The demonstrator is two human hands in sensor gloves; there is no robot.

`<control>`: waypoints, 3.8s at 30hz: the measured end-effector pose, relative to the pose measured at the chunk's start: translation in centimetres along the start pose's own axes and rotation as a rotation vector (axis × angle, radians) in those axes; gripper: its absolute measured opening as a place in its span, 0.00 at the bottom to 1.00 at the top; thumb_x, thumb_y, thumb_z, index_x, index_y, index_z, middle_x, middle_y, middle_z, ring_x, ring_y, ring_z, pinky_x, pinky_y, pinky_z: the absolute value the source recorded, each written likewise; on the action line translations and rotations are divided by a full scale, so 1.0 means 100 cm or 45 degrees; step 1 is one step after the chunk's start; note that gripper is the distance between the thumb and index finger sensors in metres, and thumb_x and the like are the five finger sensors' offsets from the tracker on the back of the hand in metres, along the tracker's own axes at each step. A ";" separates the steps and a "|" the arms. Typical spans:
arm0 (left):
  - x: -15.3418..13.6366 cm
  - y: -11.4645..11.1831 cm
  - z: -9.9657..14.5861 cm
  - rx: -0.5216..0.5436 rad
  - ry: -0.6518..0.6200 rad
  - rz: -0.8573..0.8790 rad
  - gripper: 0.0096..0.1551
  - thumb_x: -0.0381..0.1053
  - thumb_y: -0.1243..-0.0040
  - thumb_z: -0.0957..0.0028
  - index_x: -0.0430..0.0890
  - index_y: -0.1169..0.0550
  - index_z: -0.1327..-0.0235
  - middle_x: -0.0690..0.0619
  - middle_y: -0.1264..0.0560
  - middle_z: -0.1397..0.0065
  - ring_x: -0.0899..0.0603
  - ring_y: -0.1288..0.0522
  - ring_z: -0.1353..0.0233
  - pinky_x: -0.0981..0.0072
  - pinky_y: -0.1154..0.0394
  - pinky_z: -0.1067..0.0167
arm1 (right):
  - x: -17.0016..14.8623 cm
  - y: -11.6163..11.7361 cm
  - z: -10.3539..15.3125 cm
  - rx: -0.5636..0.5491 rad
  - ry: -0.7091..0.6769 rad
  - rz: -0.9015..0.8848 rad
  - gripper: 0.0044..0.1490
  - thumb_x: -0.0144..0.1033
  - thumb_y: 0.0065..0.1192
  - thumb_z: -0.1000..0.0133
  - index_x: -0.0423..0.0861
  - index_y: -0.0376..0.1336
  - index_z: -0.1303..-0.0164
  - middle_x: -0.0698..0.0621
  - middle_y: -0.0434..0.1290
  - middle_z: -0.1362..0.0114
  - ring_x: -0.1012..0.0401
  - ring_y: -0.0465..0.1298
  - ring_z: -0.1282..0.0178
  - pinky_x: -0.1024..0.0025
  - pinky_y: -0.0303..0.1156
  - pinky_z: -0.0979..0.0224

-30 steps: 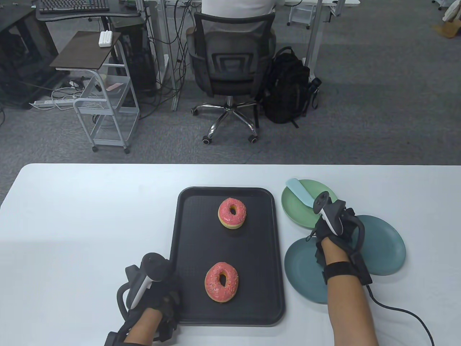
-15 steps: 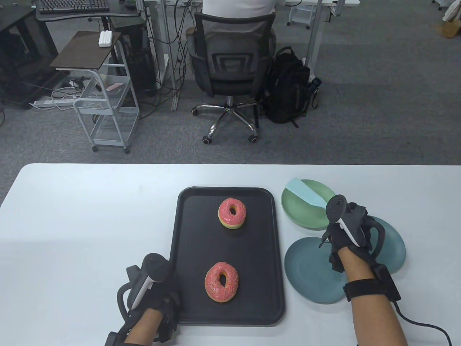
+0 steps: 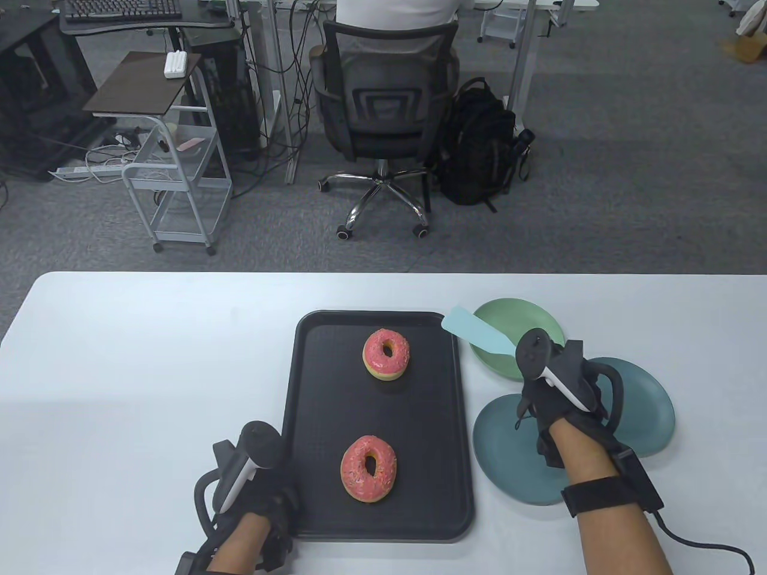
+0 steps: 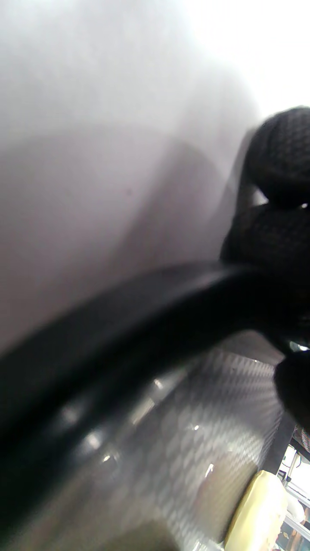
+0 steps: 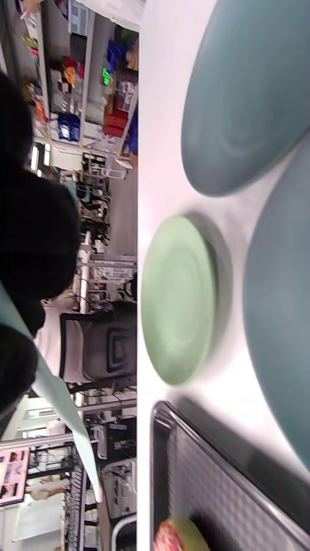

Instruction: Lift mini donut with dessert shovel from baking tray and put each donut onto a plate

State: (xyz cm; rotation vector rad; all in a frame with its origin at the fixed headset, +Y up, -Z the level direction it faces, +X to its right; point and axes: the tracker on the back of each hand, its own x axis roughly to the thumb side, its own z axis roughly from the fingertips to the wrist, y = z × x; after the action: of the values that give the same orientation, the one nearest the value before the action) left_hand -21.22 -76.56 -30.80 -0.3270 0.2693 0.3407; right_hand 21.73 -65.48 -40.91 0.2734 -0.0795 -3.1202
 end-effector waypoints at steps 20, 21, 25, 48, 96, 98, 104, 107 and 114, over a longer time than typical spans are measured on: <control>0.003 -0.002 0.000 0.003 0.009 -0.045 0.35 0.55 0.43 0.44 0.49 0.38 0.24 0.49 0.27 0.35 0.47 0.18 0.52 0.51 0.20 0.49 | 0.059 0.038 -0.024 0.219 -0.081 0.100 0.34 0.44 0.62 0.47 0.50 0.57 0.31 0.41 0.76 0.42 0.49 0.76 0.57 0.48 0.72 0.49; 0.003 -0.002 0.000 0.003 0.009 -0.044 0.35 0.55 0.43 0.44 0.49 0.38 0.24 0.49 0.27 0.35 0.47 0.18 0.52 0.51 0.20 0.49 | 0.061 0.038 -0.025 0.222 -0.086 0.096 0.34 0.44 0.62 0.47 0.50 0.57 0.31 0.41 0.76 0.42 0.48 0.76 0.57 0.48 0.72 0.49; 0.004 -0.003 0.000 0.003 0.011 -0.045 0.35 0.55 0.43 0.44 0.48 0.38 0.24 0.49 0.27 0.35 0.47 0.19 0.52 0.50 0.20 0.49 | 0.075 0.039 -0.026 0.246 -0.146 0.053 0.33 0.44 0.63 0.47 0.51 0.57 0.32 0.40 0.75 0.41 0.48 0.76 0.56 0.47 0.71 0.48; 0.009 -0.005 0.002 0.030 0.017 -0.080 0.35 0.53 0.44 0.44 0.48 0.38 0.24 0.49 0.27 0.35 0.47 0.19 0.52 0.50 0.21 0.49 | 0.145 0.045 -0.030 0.248 -0.353 0.042 0.33 0.44 0.65 0.48 0.53 0.58 0.33 0.41 0.76 0.41 0.47 0.76 0.55 0.47 0.71 0.46; 0.008 -0.005 0.001 0.006 0.021 -0.072 0.35 0.53 0.44 0.43 0.47 0.39 0.24 0.49 0.28 0.35 0.47 0.19 0.52 0.50 0.21 0.48 | 0.174 0.073 -0.016 0.251 -0.420 -0.120 0.37 0.43 0.66 0.49 0.46 0.58 0.30 0.42 0.76 0.43 0.51 0.77 0.57 0.52 0.76 0.51; 0.008 -0.005 0.001 0.007 0.020 -0.072 0.35 0.54 0.44 0.43 0.47 0.39 0.24 0.49 0.28 0.35 0.47 0.19 0.52 0.50 0.21 0.48 | 0.170 0.071 -0.015 0.239 -0.413 -0.124 0.37 0.43 0.66 0.49 0.46 0.58 0.30 0.42 0.76 0.44 0.51 0.78 0.57 0.52 0.76 0.51; 0.007 -0.005 0.001 0.004 0.022 -0.065 0.36 0.54 0.44 0.43 0.48 0.39 0.24 0.49 0.28 0.35 0.47 0.19 0.51 0.50 0.21 0.48 | 0.150 0.057 -0.010 0.218 -0.383 -0.182 0.38 0.43 0.66 0.49 0.45 0.59 0.30 0.42 0.76 0.44 0.51 0.78 0.57 0.53 0.76 0.51; 0.007 -0.005 0.001 0.008 0.022 -0.074 0.36 0.54 0.44 0.43 0.48 0.40 0.24 0.49 0.28 0.35 0.47 0.19 0.52 0.50 0.21 0.48 | 0.136 0.050 -0.007 0.202 -0.353 -0.201 0.38 0.43 0.66 0.49 0.45 0.58 0.30 0.42 0.76 0.44 0.51 0.78 0.58 0.53 0.76 0.52; 0.007 -0.005 0.001 0.008 0.017 -0.085 0.36 0.54 0.44 0.43 0.48 0.40 0.23 0.49 0.28 0.34 0.47 0.20 0.51 0.51 0.21 0.47 | 0.098 0.035 0.007 0.164 -0.275 -0.228 0.38 0.43 0.66 0.49 0.45 0.58 0.29 0.42 0.76 0.43 0.51 0.78 0.58 0.53 0.76 0.52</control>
State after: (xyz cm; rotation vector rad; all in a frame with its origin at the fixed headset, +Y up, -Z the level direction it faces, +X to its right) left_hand -20.37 -76.77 -30.78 -0.3317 0.2720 0.2717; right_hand 12.02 -69.04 -41.75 -0.0619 -0.2731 -3.3160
